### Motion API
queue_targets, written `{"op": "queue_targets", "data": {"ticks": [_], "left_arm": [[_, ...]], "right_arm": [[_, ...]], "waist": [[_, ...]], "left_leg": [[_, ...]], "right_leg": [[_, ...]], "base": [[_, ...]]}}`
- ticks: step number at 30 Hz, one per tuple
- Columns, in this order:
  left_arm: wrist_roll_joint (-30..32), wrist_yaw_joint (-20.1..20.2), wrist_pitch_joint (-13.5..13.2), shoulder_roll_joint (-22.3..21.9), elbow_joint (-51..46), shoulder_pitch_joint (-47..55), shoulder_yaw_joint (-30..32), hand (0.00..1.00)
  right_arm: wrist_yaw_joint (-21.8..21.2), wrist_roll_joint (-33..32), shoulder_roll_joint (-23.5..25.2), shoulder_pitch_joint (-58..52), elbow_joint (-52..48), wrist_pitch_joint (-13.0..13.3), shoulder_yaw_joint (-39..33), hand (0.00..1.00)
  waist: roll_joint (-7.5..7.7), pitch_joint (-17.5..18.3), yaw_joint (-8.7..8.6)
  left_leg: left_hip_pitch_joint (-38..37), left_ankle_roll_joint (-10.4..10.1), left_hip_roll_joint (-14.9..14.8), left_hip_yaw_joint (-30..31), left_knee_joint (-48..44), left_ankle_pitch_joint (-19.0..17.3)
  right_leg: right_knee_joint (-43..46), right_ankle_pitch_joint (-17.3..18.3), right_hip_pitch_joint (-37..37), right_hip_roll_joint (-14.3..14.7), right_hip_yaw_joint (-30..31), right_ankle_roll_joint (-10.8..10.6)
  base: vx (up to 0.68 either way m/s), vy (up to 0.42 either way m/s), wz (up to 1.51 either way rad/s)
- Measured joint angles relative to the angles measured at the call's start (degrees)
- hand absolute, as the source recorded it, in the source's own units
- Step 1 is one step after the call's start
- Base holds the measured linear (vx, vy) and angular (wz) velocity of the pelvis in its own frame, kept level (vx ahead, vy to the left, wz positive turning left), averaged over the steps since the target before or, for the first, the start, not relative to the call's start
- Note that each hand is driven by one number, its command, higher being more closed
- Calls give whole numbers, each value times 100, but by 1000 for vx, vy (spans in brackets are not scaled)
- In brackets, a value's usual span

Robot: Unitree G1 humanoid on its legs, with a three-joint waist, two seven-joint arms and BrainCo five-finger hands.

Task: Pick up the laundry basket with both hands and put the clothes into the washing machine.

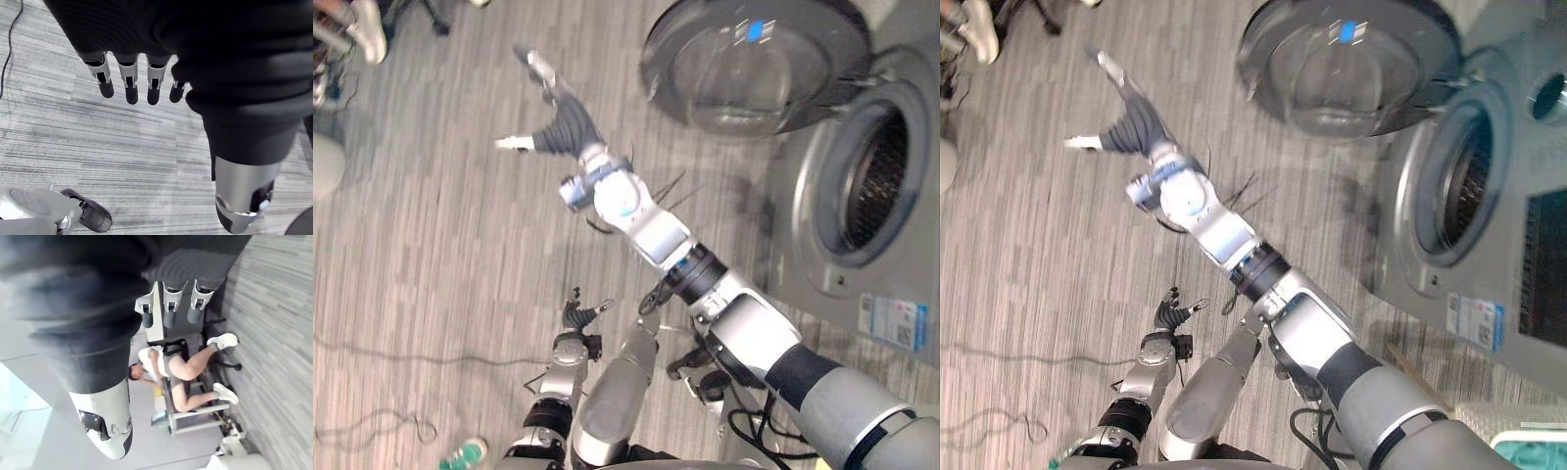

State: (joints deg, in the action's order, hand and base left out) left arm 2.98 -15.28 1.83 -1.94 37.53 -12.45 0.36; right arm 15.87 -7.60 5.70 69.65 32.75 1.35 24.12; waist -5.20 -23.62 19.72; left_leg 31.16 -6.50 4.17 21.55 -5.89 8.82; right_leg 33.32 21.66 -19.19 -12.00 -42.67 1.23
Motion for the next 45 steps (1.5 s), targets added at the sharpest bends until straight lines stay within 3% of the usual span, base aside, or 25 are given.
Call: {"op": "queue_targets", "data": {"ticks": [5,9,10,12,14,15,17,19,22,26,31,37,42,45], "left_arm": [[-10,-25,4,-22,-289,-271,-263,0],[-11,-166,9,236,-481,-1016,-455,0],[-9,-193,9,286,-483,-1142,-494,0],[-7,-323,8,462,-462,-1753,-516,0],[-6,-445,10,619,-292,-2237,-509,0],[-6,-503,16,854,0,-2680,-514,0],[-6,-519,25,1249,238,-3068,-511,0],[-5,-614,42,1998,560,-3630,-461,0],[-6,-647,43,2777,712,-4211,-360,0],[-4,-743,68,3046,930,-4706,-89,0],[85,-738,245,2941,770,-4853,56,0],[256,-724,429,3160,485,-4894,839,0],[386,-718,519,3394,447,-4413,1441,0],[379,-714,517,3212,19,-3838,1618,0]], "right_arm": [[319,-203,-614,-339,-581,-53,-366,0],[285,-171,-894,-1316,-1570,-38,-357,0],[274,-131,-941,-1444,-1581,-38,-358,0],[230,-69,-1144,-1886,-1584,-44,-374,0],[114,-69,-1209,-2140,-1607,-43,-399,0],[-1,-69,-1254,-2432,-1718,-39,-409,0],[-120,-69,-1245,-2678,-1900,-22,-525,0],[-257,-74,-1224,-3026,-2171,99,-757,0],[-346,-81,-1233,-3342,-2435,278,-1029,0],[-489,-96,-1162,-3973,-3051,394,-1026,0],[-619,-145,-1152,-4935,-3864,504,-1271,0],[-738,-140,-1044,-5761,-4521,509,-1612,0],[-756,-149,-882,-6083,-4584,511,-1889,0],[-750,-133,-868,-6201,-4584,509,-1974,0]], "waist": [[90,-60,-93],[295,-186,-485],[317,-200,-542],[370,-230,-824],[425,-279,-954],[466,-301,-1099],[525,-335,-1233],[629,-398,-1361],[647,-406,-1562],[701,-437,-1619],[704,-438,-1676],[868,-521,-1726],[893,-533,-1648],[893,-533,-1595]], "left_leg": [[10,49,-79,-356,63,42],[16,67,-487,-1014,208,99],[15,68,-540,-1100,216,100],[10,114,-718,-1365,388,209],[11,117,-825,-1565,444,245],[10,130,-893,-1743,540,317],[11,152,-964,-1914,608,340],[38,153,-1039,-2168,625,341],[239,146,-1146,-2278,624,356],[328,146,-1222,-2409,625,356],[401,147,-1232,-2470,591,354],[643,158,-1228,-2494,498,341],[624,241,-1217,-2517,322,273],[476,254,-1200,-2518,281,262]], "right_leg": [[-194,-7,-110,47,293,-1],[-646,-431,-414,449,1024,68],[-685,-498,-447,511,1123,91],[-898,-720,-619,702,1475,139],[-975,-849,-738,802,1709,169],[-987,-934,-880,860,1896,176],[-1003,-998,-1011,929,2094,205],[-1048,-1093,-1174,1046,2356,228],[-1110,-1215,-1423,1176,2515,251],[-1206,-1319,-1526,1237,2608,239],[-1270,-1362,-1526,1234,2605,206],[-1269,-1370,-1703,1214,2569,194],[-1229,-1369,-1616,1181,2573,193],[-1233,-1369,-1429,1160,2537,194]], "base": [[-21,-10,-27],[-80,-6,-103],[-81,-19,-98],[-91,-31,-86],[-81,-31,-78],[-78,-43,-77],[-70,-54,-70],[-83,-65,-70],[-48,-55,-35],[8,-33,-20],[33,-17,4],[-16,0,2],[-2,0,3],[5,-2,7]]}}
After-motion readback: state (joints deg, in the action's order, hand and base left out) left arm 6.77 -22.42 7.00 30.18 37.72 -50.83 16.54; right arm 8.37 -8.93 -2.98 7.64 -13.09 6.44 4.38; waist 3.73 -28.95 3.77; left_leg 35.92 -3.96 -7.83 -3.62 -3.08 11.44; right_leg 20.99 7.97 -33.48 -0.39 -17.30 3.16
